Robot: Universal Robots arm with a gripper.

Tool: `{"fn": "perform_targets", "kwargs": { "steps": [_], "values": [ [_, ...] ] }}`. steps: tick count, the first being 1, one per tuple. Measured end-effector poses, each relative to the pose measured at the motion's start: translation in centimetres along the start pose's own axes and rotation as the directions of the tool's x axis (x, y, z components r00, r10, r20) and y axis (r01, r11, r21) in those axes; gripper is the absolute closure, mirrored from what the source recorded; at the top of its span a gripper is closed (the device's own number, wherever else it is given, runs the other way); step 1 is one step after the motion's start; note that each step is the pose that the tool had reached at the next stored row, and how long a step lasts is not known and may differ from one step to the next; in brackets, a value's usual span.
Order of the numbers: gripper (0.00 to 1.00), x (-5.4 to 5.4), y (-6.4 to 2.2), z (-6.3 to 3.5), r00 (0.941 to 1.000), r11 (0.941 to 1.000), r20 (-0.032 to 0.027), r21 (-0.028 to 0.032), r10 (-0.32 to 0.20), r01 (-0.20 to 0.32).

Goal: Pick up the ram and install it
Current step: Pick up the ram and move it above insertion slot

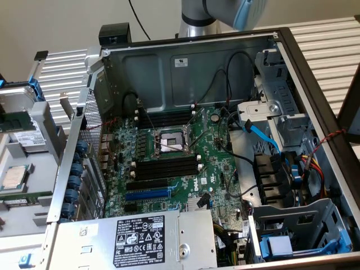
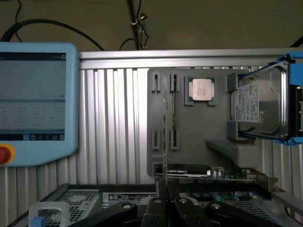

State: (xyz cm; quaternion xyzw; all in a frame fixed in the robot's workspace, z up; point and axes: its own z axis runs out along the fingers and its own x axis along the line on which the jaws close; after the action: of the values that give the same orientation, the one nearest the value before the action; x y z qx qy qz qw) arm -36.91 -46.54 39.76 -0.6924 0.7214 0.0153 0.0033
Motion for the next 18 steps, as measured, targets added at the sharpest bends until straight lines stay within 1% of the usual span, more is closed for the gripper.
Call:
{"fn": "perform_targets", "kwargs": {
  "steps": [3, 7, 11, 13, 16, 18],
  "values": [
    [0.88, -0.1, -1.19, -0.59, 1.0, 1.0, -0.0001, -0.0019, 0.0, 0.0],
    [0.88, -0.1, -2.78, -0.82, 1.0, 1.0, -0.0003, -0.0076, -0.001, 0.001],
    [0.88, -0.2, -4.62, -0.92, 1.0, 1.0, -0.0004, -0.0084, -0.002, 0.002],
    [0.88, -0.2, -5.5, -0.93, 1.0, 1.0, 0.0023, -0.0084, -0.002, 0.002],
    [0.88, -0.3, -6.86, -0.95, 1.0, 1.0, 0.0092, -0.0087, -0.002, 0.002],
    [0.88, -0.3, -7.77, -0.97, 0.9999, 1.0, 0.0161, -0.0089, -0.003, 0.003]
  ]
}}
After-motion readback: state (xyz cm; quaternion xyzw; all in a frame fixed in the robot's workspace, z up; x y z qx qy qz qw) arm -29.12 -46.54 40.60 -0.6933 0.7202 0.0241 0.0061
